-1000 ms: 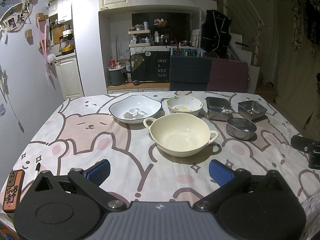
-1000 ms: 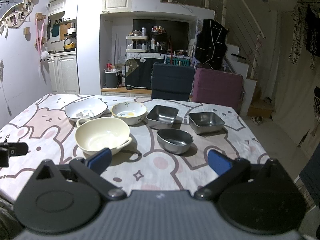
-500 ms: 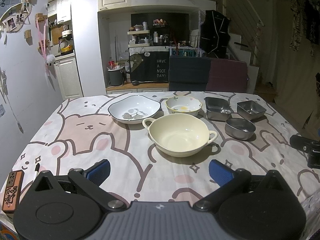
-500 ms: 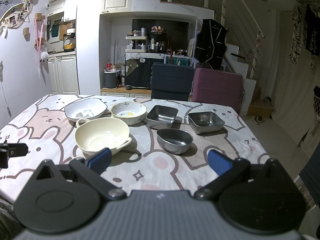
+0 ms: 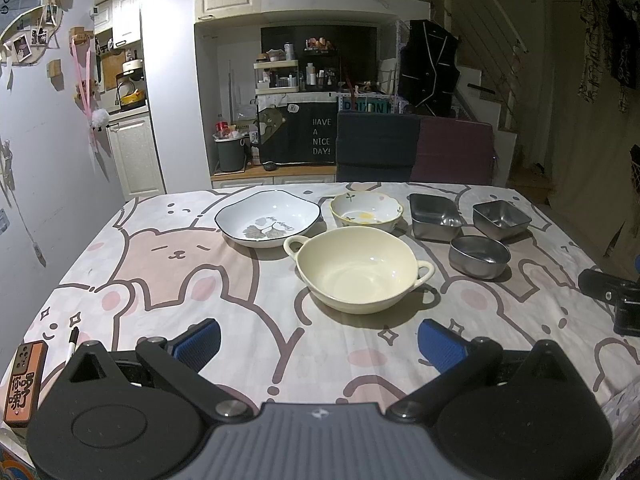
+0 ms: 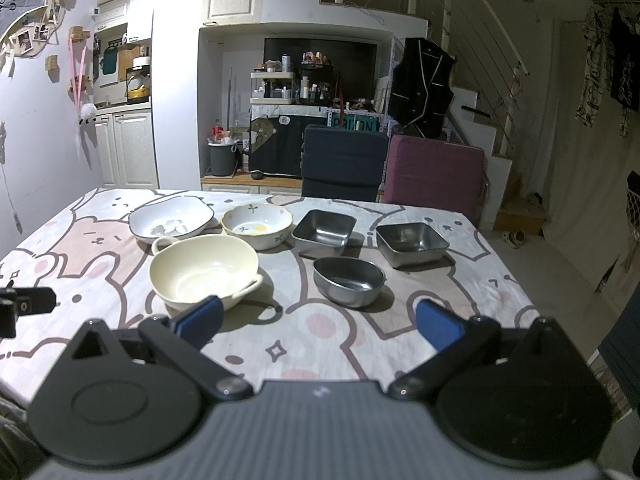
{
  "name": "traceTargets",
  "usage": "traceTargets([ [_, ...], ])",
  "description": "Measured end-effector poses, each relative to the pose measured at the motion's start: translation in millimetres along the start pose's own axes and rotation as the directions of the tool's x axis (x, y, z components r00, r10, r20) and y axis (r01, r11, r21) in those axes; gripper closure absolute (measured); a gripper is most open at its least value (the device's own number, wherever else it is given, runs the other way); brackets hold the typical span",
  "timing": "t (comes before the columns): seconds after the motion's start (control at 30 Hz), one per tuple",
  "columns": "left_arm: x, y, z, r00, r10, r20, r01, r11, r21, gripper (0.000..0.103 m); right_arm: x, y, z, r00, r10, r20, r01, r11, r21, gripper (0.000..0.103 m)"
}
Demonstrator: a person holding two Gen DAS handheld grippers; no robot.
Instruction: Organize plates and bowls
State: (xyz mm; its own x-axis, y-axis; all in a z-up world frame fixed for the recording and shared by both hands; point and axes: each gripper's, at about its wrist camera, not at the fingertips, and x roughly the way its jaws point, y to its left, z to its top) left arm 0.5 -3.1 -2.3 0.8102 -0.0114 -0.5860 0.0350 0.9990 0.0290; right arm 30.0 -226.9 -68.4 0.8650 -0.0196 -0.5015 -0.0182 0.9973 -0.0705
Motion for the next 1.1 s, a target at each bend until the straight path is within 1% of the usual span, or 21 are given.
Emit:
traceTargets([
  [0.6,0,0,0,1.000,0.001,0.001,-0.001,1.000,0.000,0.000,0,0,0,1.000,0.001,0.000,-0.001,1.000,-0.001,0.000],
  [0.7,1,-5,-1,1.000,0.005,0.006,-0.005,1.000,-0.001,0.000,0,0,0,1.000,0.002,0.001,-0.002,1.000,0.000,0.000],
  [0.8,-6,-12,3,1.000,0.007,0.016,-0.007,1.000,0.000,0.000,-1,0,0,1.000,0.004,0.006,-0.004,1.000,0.001,0.000],
  [0.93,-9,-6,6,0.999,0.014,0.030,-0.014,1.000,0.006,0.000,-4,-3,1,0.999,0.023,0.026,-0.023,1.000,0.006,0.000],
  [1.1,-21,-2,15,0.997,0.033,0.063,-0.034,0.999,0.011,0.000,-16,3,12,0.993,0.076,0.093,-0.076,0.997,-0.011,0.000],
])
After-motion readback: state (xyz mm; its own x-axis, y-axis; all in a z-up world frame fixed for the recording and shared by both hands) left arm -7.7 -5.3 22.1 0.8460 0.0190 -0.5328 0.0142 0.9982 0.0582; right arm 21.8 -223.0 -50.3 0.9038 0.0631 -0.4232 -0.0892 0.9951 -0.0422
